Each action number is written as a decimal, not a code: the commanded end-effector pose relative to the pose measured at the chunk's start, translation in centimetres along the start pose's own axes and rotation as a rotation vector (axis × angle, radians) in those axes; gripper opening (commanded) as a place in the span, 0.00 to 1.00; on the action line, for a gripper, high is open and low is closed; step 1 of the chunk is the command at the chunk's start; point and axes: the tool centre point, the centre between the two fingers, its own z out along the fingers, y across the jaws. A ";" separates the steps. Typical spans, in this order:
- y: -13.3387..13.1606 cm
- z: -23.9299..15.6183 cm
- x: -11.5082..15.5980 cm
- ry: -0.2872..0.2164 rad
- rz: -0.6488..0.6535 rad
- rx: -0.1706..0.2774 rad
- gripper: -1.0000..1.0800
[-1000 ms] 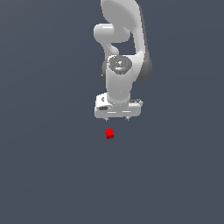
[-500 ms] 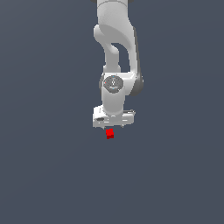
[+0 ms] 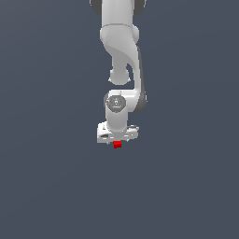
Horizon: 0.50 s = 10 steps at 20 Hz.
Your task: Pick up the red cube and move it to a goal position.
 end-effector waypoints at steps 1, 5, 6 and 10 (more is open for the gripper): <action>0.2 0.6 0.1 0.003 -0.005 -0.001 0.96; 0.2 0.8 0.2 0.004 -0.006 -0.001 0.00; 0.2 0.8 0.2 0.004 -0.006 -0.001 0.00; 0.2 0.8 0.2 0.004 -0.006 -0.001 0.00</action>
